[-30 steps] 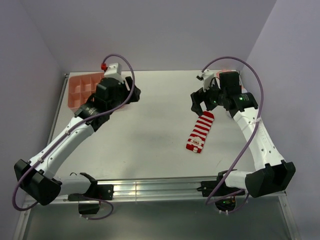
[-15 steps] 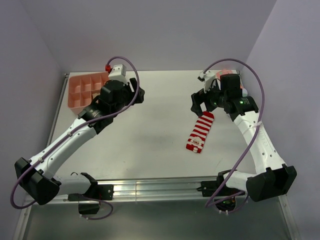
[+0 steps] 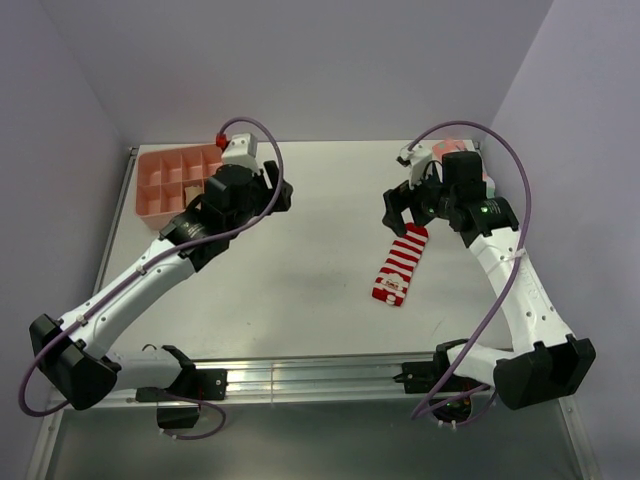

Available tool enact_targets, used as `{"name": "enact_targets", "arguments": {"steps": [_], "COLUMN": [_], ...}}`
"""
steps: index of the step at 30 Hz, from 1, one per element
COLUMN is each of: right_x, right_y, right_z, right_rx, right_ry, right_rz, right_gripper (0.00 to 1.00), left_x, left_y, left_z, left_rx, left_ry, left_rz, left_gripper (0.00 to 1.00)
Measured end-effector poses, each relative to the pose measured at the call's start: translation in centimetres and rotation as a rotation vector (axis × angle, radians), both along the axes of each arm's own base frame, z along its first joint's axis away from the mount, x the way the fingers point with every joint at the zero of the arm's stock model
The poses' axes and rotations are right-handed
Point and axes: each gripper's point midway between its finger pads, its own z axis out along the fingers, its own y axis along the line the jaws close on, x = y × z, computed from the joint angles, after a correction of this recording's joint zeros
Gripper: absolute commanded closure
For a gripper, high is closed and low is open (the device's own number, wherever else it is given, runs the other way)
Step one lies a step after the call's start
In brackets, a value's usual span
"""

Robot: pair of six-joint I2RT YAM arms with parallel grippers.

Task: Roll the socks
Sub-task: Move the sock to the center of the board.

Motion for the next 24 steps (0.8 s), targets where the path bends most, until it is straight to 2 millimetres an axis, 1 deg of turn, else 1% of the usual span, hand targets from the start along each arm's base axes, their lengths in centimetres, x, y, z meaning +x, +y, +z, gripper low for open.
{"name": "enact_targets", "arguments": {"steps": [2, 5, 8, 10, 13, 16, 18, 21, 22, 23, 24], "right_x": [0.0, 0.0, -0.5, -1.4, -3.7, -6.8, -8.4, -10.2, -10.7, -11.2, -11.8], "right_y": [-0.1, -0.4, -1.3, -2.0, -2.9, -3.9, -4.5, -5.2, -5.3, -5.5, -5.6], "right_z": [0.0, -0.2, -1.5, -3.1, -6.0, -8.9, -10.3, -12.5, -13.5, -14.3, -15.3], "right_rx": [-0.004, -0.025, -0.074, -0.115, -0.178, -0.256, -0.308, -0.376, -0.396, -0.414, -0.433], "right_ry": [-0.004, -0.006, 0.015, 0.049, 0.116, 0.174, 0.195, 0.224, 0.234, 0.251, 0.269], "right_rz": [-0.001, 0.0, 0.004, 0.011, 0.059, 0.127, 0.176, 0.243, 0.267, 0.285, 0.307], "right_gripper": [0.0, 0.0, 0.0, 0.0, 0.0, 0.0, 0.01, 0.03, 0.04, 0.07, 0.08], "left_x": [-0.5, -1.5, -2.8, -4.1, -5.9, -7.0, -7.2, -7.2, -7.2, -7.2, -7.1], "left_y": [-0.2, -0.9, -2.1, -3.2, -4.6, -5.3, -5.5, -5.7, -5.7, -5.7, -5.7], "left_z": [-0.6, -2.1, -4.2, -5.6, -7.7, -8.9, -9.1, -9.1, -9.1, -9.1, -9.1], "left_rx": [0.003, 0.007, 0.022, 0.029, 0.034, 0.031, 0.022, -0.002, -0.006, -0.013, -0.018], "left_ry": [0.011, 0.041, 0.081, 0.105, 0.142, 0.167, 0.174, 0.175, 0.175, 0.177, 0.179], "left_rz": [-0.008, -0.031, -0.063, -0.096, -0.14, -0.159, -0.159, -0.15, -0.147, -0.144, -0.138], "left_gripper": [0.3, 0.31, 0.31, 0.31, 0.31, 0.31, 0.31, 0.31, 0.3, 0.3, 0.3]}}
